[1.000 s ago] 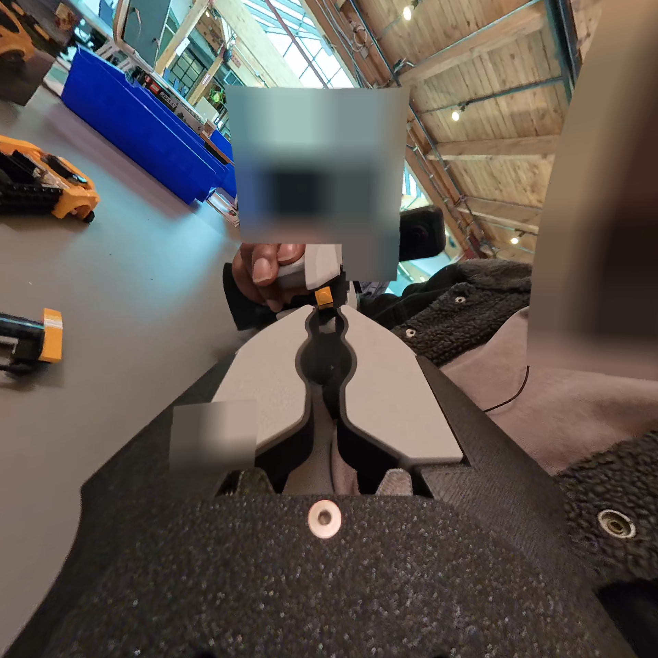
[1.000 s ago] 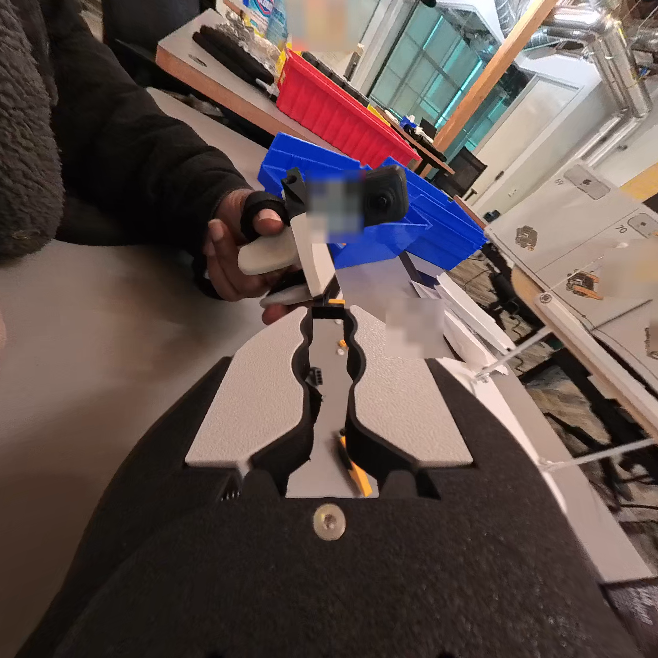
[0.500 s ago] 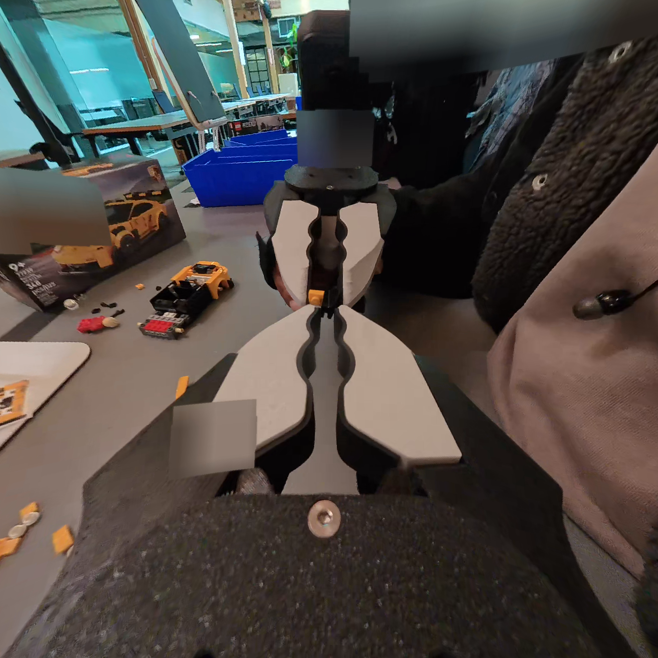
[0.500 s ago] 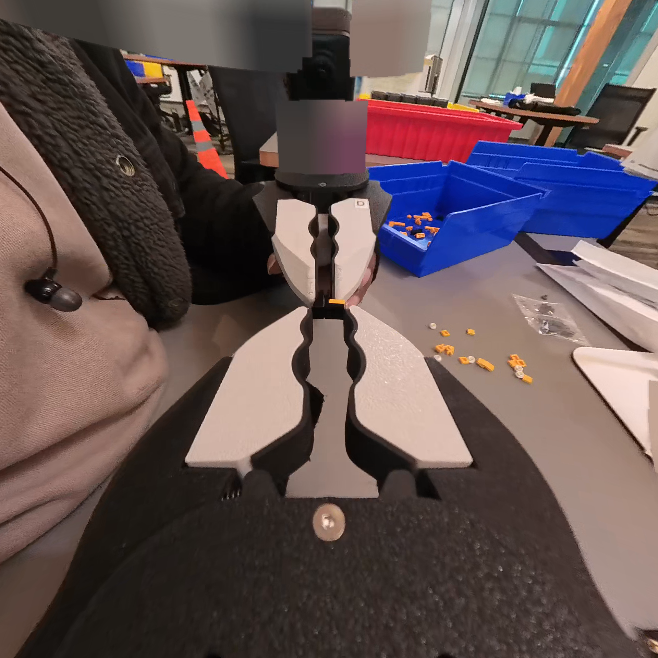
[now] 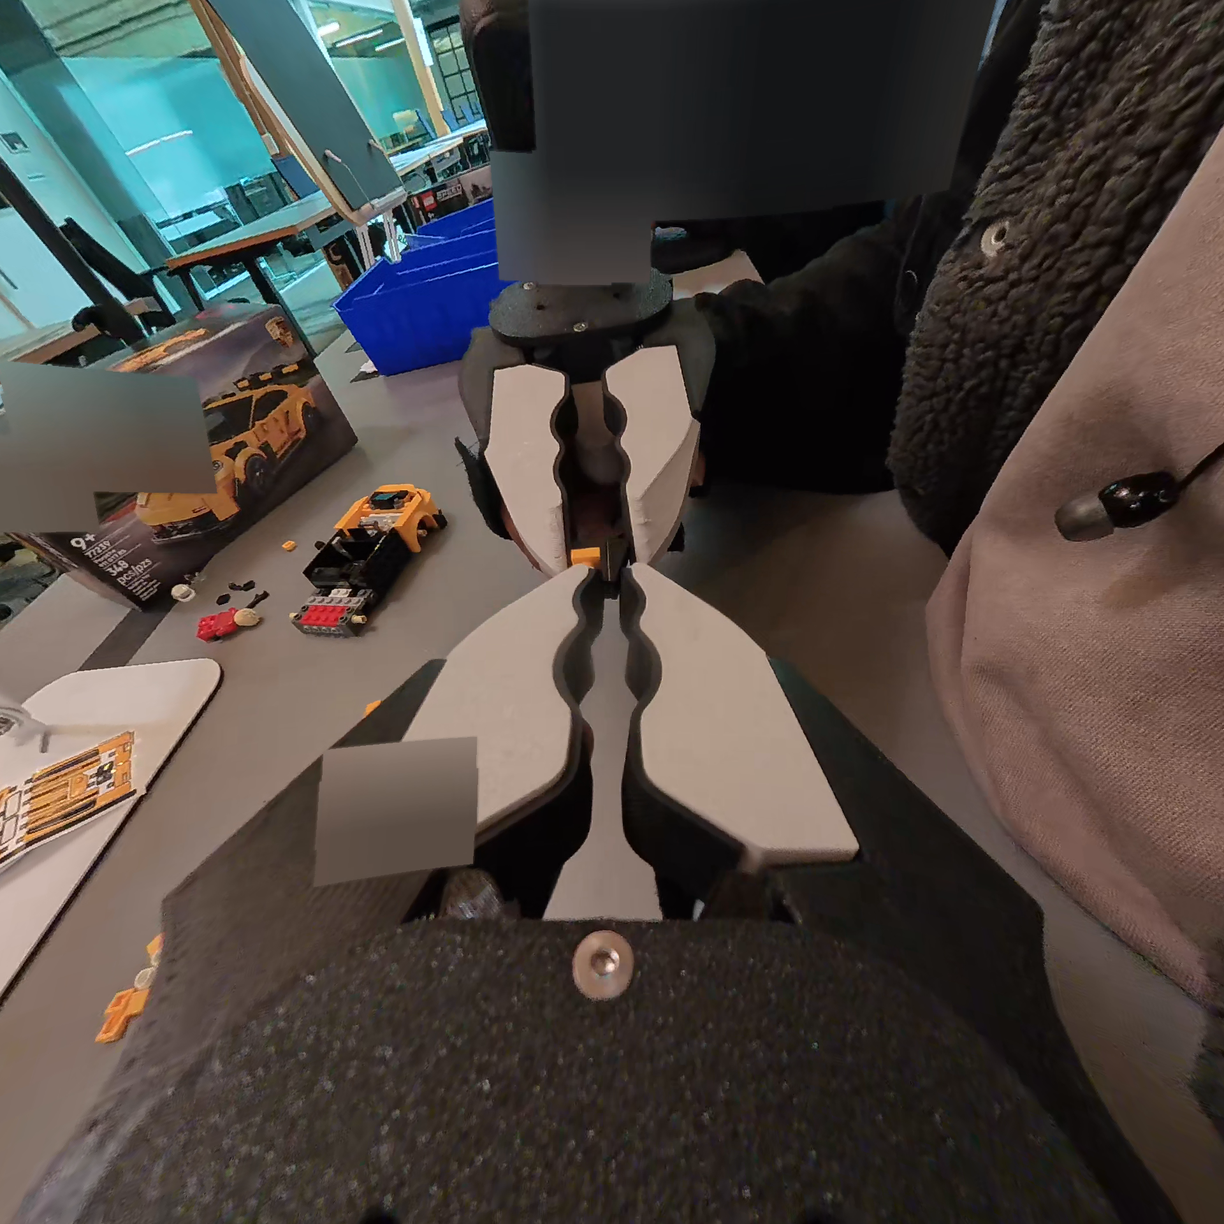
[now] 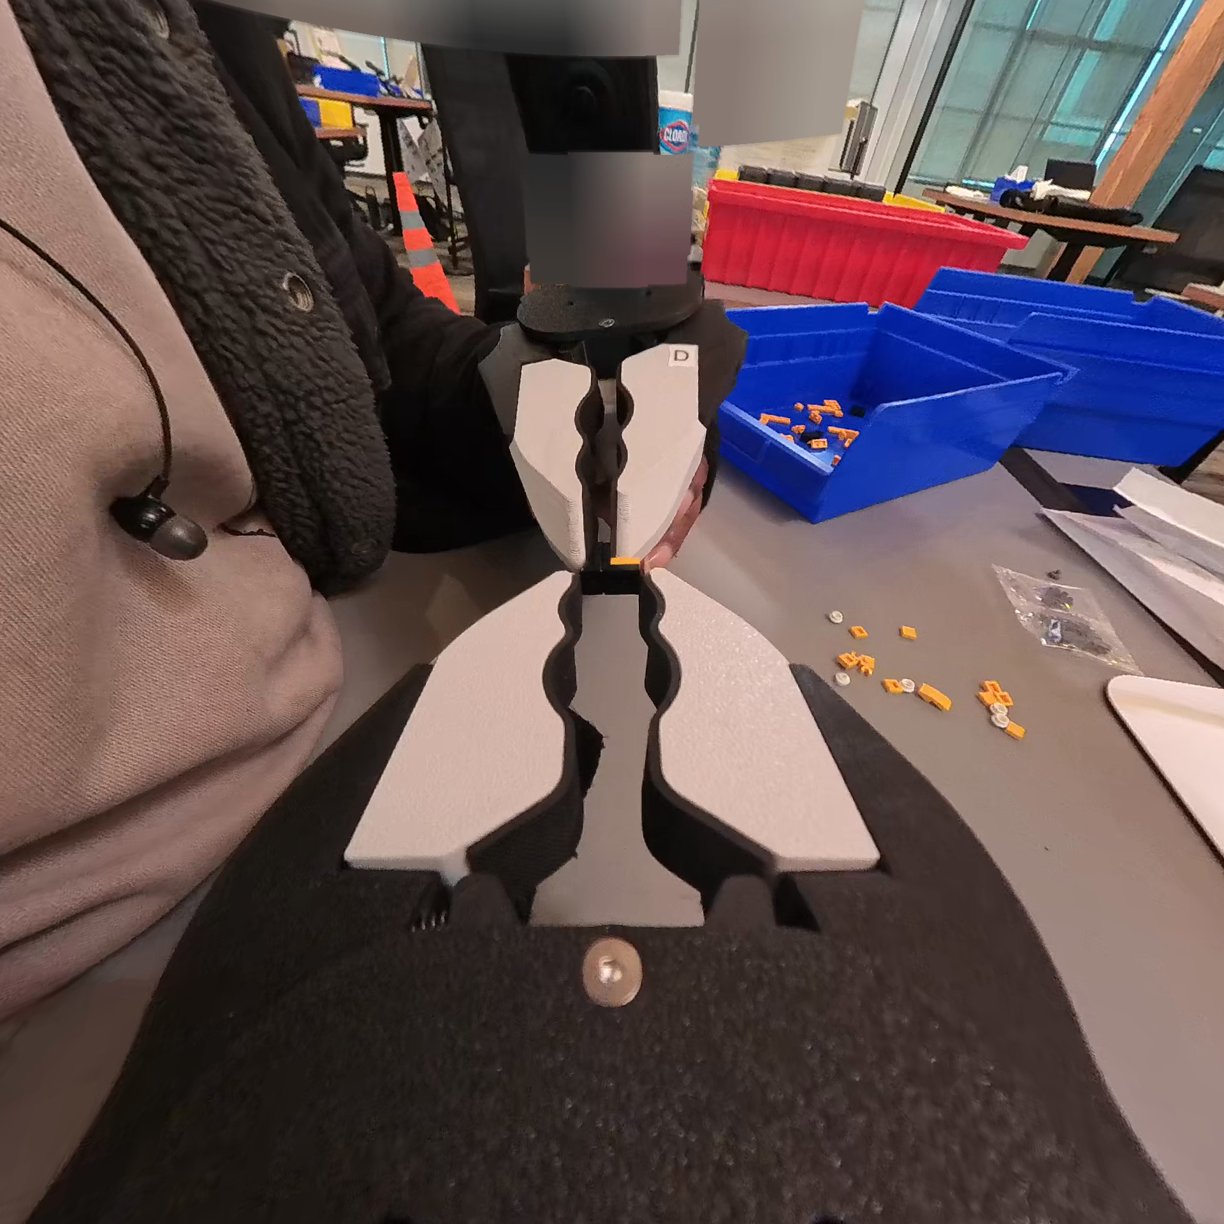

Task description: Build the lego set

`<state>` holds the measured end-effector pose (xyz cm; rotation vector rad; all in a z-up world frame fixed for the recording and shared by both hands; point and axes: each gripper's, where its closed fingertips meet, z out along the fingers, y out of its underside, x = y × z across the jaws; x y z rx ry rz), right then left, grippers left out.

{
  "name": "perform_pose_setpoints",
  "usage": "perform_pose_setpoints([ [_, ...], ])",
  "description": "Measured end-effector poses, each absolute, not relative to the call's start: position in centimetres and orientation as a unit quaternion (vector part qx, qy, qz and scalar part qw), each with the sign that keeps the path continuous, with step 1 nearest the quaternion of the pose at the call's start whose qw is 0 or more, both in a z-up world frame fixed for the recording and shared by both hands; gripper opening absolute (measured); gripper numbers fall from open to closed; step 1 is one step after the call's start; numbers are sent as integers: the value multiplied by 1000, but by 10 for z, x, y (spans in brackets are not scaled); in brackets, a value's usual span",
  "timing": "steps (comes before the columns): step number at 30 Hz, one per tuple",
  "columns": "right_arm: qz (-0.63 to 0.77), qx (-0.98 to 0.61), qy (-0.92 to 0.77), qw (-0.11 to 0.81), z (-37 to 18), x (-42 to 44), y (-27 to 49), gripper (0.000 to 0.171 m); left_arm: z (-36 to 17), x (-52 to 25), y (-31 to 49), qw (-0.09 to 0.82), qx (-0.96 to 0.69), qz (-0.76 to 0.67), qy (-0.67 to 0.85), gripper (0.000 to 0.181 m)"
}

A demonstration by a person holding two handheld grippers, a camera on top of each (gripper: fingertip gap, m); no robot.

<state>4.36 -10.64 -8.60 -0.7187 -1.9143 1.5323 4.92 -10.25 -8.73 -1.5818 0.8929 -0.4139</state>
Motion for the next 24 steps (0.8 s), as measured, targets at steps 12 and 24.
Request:
perform_pose_setpoints([
  [12,556,-256,-721,323,-85,42,-107,16,-87,48,-104,607,-669,-165,397,5],
  [24,514,-265,-748,326,-101,39,-104,16,-106,45,-101,583,-685,-157,408,5],
])
